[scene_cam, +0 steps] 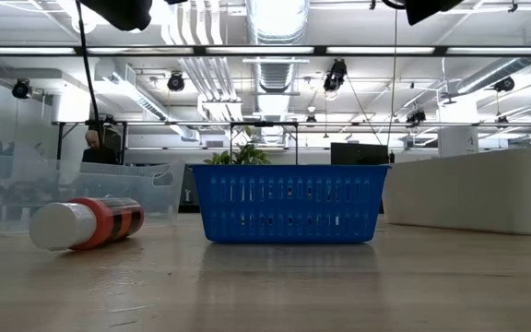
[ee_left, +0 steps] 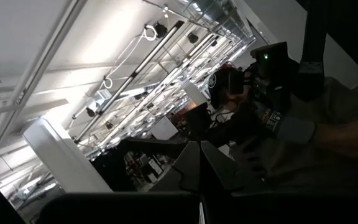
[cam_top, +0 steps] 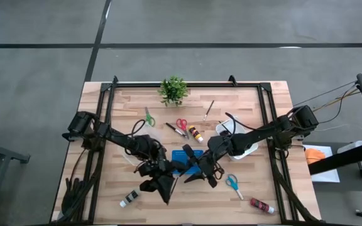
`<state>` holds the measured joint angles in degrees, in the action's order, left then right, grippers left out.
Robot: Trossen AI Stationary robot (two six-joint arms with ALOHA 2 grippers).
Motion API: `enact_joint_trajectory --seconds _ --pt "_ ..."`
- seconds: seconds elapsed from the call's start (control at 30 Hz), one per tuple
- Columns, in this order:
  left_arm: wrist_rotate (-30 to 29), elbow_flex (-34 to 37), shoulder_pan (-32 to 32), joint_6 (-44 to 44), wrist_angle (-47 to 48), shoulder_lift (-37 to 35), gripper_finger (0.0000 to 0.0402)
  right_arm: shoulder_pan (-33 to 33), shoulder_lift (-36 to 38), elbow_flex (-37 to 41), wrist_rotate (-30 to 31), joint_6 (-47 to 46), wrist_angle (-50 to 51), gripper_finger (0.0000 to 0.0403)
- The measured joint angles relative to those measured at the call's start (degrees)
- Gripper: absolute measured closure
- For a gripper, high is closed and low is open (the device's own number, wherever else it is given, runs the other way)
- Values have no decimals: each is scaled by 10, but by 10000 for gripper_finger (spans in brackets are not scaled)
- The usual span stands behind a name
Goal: Pick & Place Paint Supplies
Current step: Put the eyelash brush in the white bin
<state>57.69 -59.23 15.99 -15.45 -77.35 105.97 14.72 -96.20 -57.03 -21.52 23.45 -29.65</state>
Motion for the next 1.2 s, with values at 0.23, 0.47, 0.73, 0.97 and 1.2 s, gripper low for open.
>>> enact_joint_trajectory --seconds 0.23,0.47,0.73,0.97,1.2 --pt "7 0 -2 -23 41 0 399 -2 0 -41 6 -25 99 261" --pt "13 0 -4 -27 54 0 399 -1 0 -84 21 -33 172 261" --pt "19 0 -9 -30 68 0 399 -1 1 -93 21 -33 184 261" --pt "14 0 -9 -58 118 0 399 0 1 -93 21 -20 160 261" --pt "13 0 -10 -48 123 0 399 0 -1 -88 21 -19 161 261"
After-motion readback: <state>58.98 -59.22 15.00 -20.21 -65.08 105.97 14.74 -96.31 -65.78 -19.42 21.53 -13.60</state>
